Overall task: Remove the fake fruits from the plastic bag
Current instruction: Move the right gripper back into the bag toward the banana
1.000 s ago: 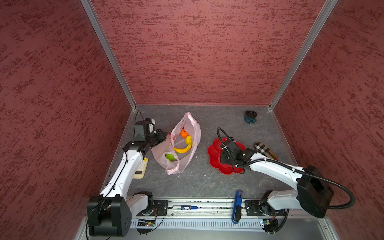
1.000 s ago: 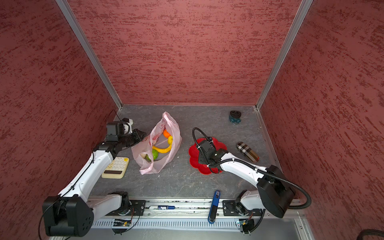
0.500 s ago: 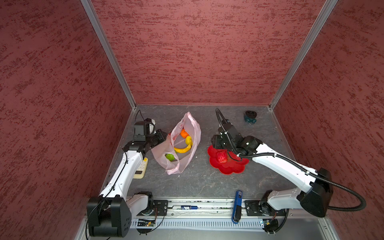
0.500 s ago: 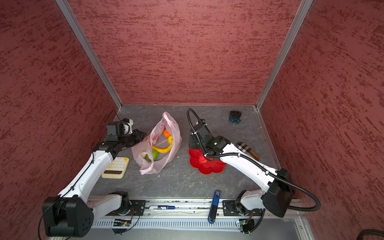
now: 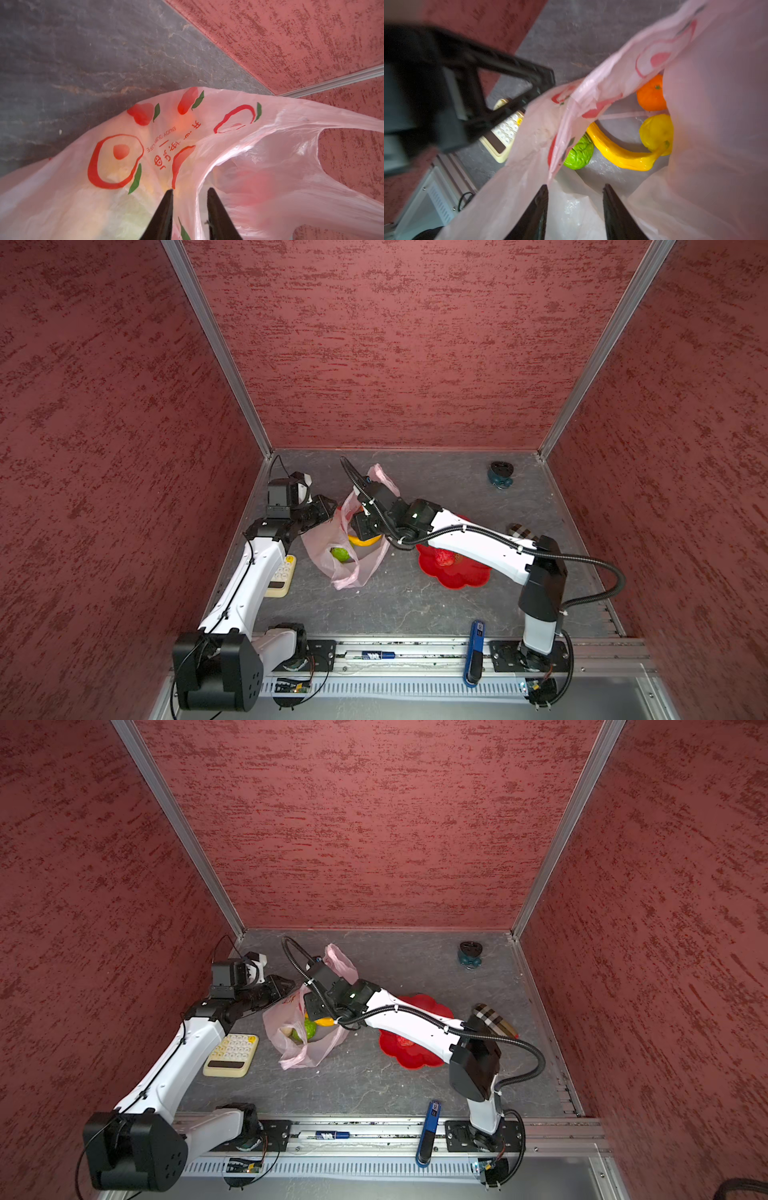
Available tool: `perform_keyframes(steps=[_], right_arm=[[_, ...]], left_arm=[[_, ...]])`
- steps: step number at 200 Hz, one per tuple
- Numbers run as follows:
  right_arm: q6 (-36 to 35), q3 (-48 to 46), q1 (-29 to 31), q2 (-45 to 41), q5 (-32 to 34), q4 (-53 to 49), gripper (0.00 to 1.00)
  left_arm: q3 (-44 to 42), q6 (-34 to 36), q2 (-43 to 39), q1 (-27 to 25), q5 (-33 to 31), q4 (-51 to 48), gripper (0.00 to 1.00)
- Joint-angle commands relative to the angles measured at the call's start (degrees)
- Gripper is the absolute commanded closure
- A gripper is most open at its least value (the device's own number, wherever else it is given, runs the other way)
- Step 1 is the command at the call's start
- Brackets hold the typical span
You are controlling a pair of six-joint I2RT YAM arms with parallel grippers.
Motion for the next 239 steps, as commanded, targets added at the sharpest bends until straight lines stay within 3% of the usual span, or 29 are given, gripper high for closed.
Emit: perform_keyframes(steps=[1, 37, 96, 160, 196, 239], right_arm=[[0.2, 0.2, -0.5, -1.7, -1.2, 1.7, 0.56], [1.6, -2.9, -1.6, -3.1, -1.9, 3.8, 0.57], [3.8, -9.5, -4.1, -4.7, -5.5, 10.6, 0.55], [4.2, -8.9, -4.2, -2.6, -7.3, 10.8, 0.54], [5.2, -6.9, -4.1, 0.1, -8.1, 10.4, 0.54], [7.0, -2.6, -3.2, 4.6, -5.4, 6.9, 0.45]], left_arm=[[2.1, 2.2, 1.5, -0.4, 2.7, -2.0, 0.63], [5.6, 6.2, 3.2, -3.9, 2.3, -6.6, 0.48], [11.4, 10.8, 9.2, -9.1, -7.9, -15.8, 0.31], [16.0, 11.9, 15.8, -12.8, -16.6, -17.2, 0.28], [16.6, 12.0, 17.1, -13.0, -16.3, -15.6, 0.47], [13.7, 8.7, 15.2, -11.1, -12.6, -10.5, 0.67]])
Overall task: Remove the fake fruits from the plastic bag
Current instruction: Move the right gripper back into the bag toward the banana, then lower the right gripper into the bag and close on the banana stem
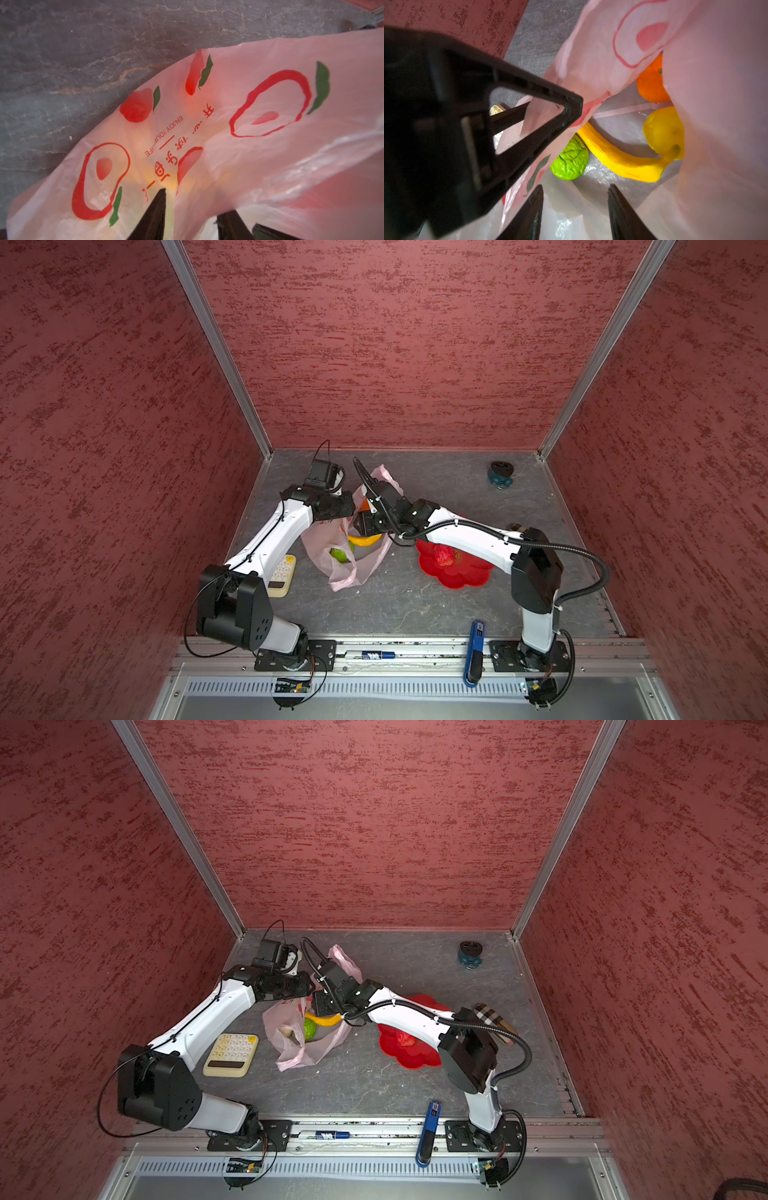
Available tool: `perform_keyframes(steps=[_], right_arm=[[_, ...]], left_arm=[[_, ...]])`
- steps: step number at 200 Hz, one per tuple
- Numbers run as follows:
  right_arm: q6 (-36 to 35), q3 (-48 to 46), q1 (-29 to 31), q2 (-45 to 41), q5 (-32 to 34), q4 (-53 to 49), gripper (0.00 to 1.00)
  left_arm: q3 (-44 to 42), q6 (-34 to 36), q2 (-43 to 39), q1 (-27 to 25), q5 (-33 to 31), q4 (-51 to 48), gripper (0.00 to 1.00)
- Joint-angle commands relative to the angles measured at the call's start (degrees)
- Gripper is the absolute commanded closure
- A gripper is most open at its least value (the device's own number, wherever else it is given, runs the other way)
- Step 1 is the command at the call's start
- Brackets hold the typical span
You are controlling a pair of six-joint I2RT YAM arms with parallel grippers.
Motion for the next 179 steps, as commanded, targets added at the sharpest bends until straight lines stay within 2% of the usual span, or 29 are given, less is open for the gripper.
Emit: perform_keyframes(steps=[1, 35, 82, 179], right_arm=[[2.0, 2.4, 0.7, 1.9, 1.8, -1.9, 0.45], [2.8, 5.9, 0.8, 5.9, 7.0, -6.1, 0.39], [2.5, 8.5, 0.7, 8.2, 13.6, -10.9, 0.37], [5.1, 5.7, -0.2, 9.4, 17.6, -11.5, 0.38]], left_arm=[[-1.7, -1.8, -1.9, 1.3, 2.6, 4.4, 0.67], [-6.4, -4.9, -4.1, 2.2, 5.4, 9.8, 0.72], [-9.7, -6.9, -6.1, 2.4, 7.6, 13.5, 0.73], [-12.0, -7.3, -6.1, 2.4, 9.8, 15.4, 0.72]])
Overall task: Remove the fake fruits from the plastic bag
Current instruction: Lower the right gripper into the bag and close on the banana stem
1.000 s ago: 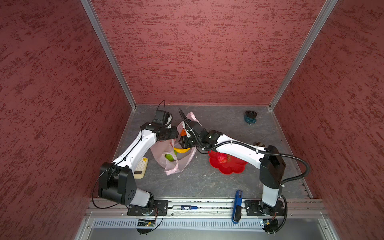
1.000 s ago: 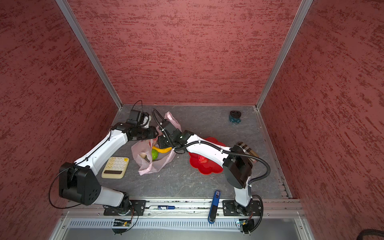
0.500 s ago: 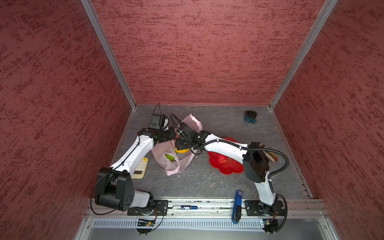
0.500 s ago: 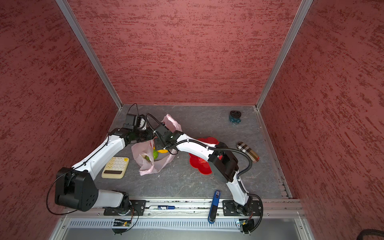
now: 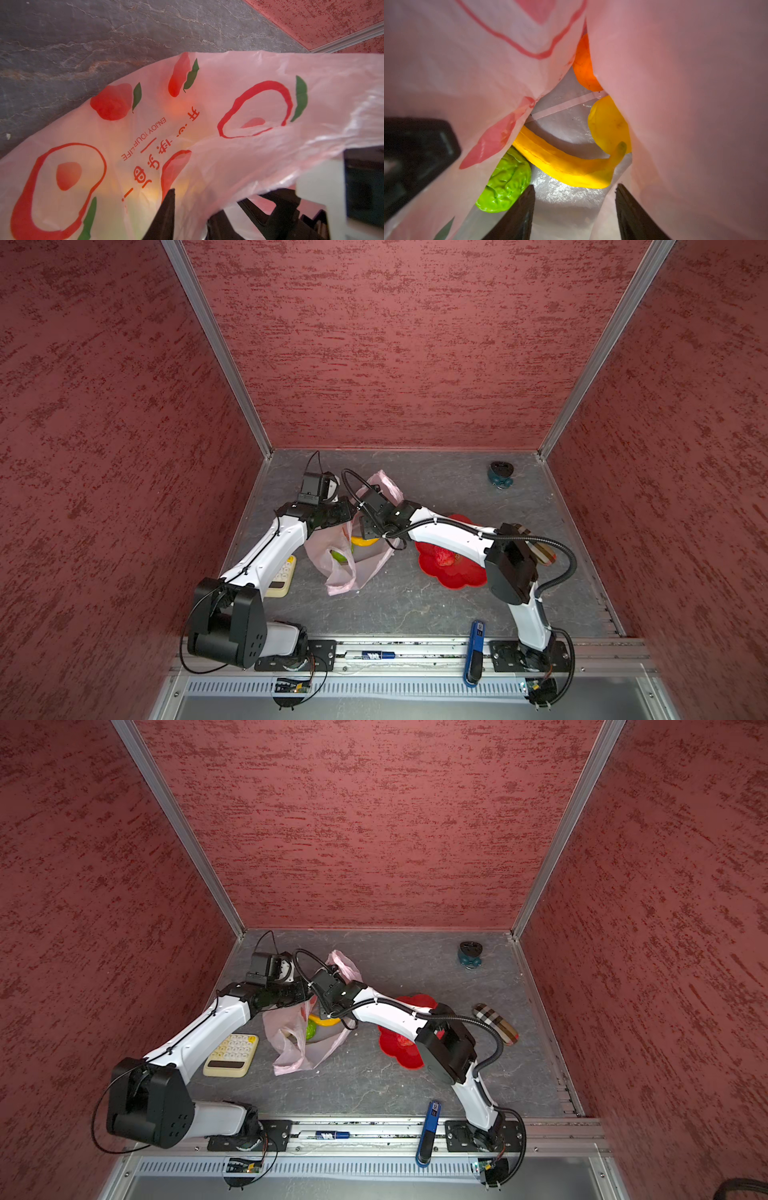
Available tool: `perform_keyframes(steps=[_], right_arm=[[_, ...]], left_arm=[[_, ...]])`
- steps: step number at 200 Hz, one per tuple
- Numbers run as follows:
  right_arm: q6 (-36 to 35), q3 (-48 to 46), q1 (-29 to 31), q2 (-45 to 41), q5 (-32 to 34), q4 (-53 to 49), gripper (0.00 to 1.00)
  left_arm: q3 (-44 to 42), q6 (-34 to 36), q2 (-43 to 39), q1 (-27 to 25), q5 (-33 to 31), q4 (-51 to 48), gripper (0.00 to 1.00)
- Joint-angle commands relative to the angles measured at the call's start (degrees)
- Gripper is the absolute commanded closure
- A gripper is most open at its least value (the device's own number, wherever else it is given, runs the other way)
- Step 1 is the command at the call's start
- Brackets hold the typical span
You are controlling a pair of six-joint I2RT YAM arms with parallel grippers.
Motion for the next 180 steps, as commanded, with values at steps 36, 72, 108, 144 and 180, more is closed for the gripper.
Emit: perform_keyframes(steps=[36, 72, 108, 144, 180], right_arm=[[2.3, -0.8, -1.3, 3.0, 2.9, 0.6, 0.39], [2.6, -1.3, -1.9, 4.6, 2.6, 3.1, 0.41], [3.3, -3.2, -2.6, 5.0, 1.6, 7.0, 0.54], [2.7, -6.0, -2.6, 2.6, 0.9, 10.7, 0.81], [0.9, -8.9, -2.6, -2.1, 0.7, 12.5, 0.91]], left_arm=[[-0.5, 0.1, -1.2, 0.3, 0.8, 1.7, 0.72], [-0.5, 0.6, -0.9, 0.2, 0.9, 1.1, 0.72], [-1.1, 0.4, -1.0, 0.2, 1.0, 1.3, 0.72], [-1.6, 0.1, -0.7, 0.2, 0.7, 1.8, 0.72], [-1.6, -0.5, -0.3, 0.3, 0.4, 2.7, 0.72]])
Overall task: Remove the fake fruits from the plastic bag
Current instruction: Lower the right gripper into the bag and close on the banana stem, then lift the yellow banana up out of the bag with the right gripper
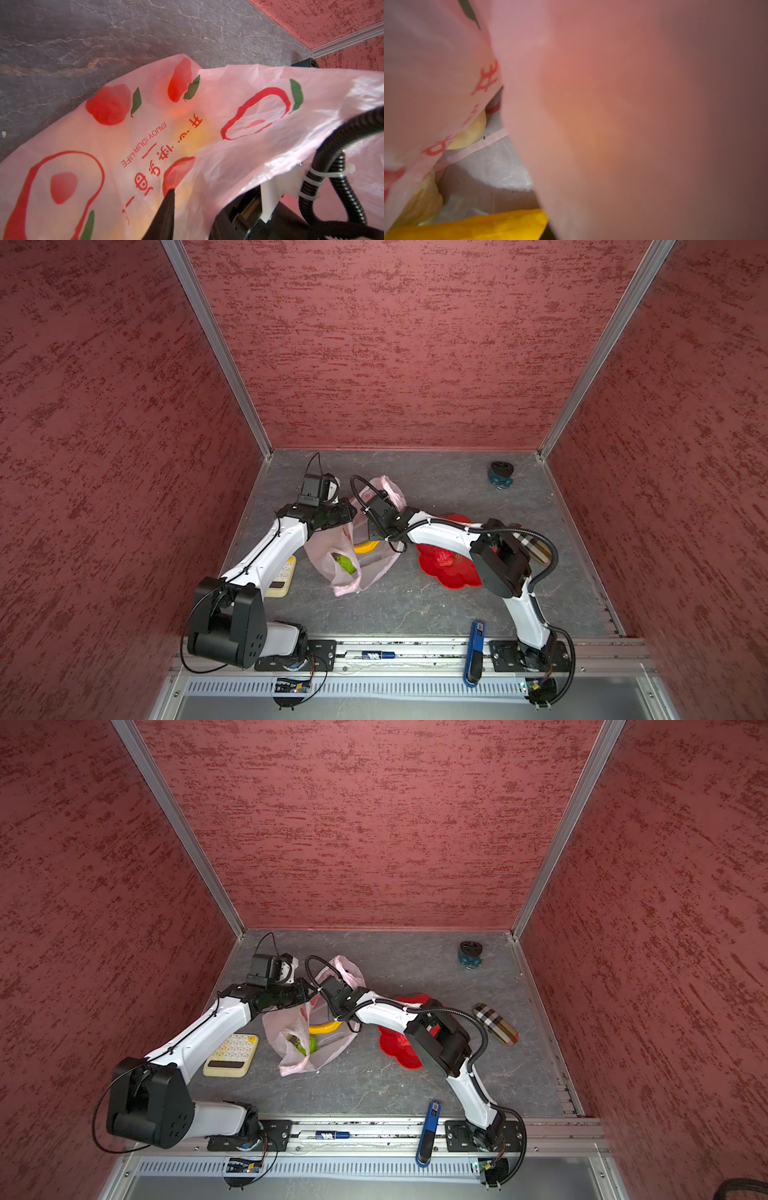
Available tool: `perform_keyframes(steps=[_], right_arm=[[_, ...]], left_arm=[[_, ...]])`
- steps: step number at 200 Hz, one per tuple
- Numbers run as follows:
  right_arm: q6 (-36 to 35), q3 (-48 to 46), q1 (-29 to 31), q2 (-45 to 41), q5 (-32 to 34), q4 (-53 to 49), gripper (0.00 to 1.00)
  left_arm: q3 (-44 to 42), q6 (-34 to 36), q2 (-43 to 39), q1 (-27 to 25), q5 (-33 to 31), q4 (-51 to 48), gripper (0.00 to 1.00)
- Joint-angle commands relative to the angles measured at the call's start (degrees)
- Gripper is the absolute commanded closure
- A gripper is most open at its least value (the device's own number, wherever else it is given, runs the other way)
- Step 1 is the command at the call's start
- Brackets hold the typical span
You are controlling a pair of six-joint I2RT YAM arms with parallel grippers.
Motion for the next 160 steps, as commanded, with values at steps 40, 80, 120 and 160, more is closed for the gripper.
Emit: perform_keyframes(steps=[40, 80, 120, 160], right_arm=[[-3.4, -2.3, 0.1, -10.0, -1.4, 1.1, 0.95], [-5.9, -1.0, 1.7, -15.3, 0.8, -2.5, 0.95], [-6.6, 0.8, 3.8, -18.6, 2.4, -5.4, 0.96], [-9.2, 4.1, 5.4, -21.0, 5.5, -12.3, 0.96]], left_arm=[[0.1, -0.6, -0.4, 0.2, -0.2, 1.7, 0.72], [0.0, -1.0, -0.1, 0.4, -0.2, 2.0, 0.72], [1.5, -1.1, 0.8, 0.4, 0.4, 1.4, 0.72], [2.4, -1.2, 1.4, 1.4, 0.0, 1.2, 0.72]])
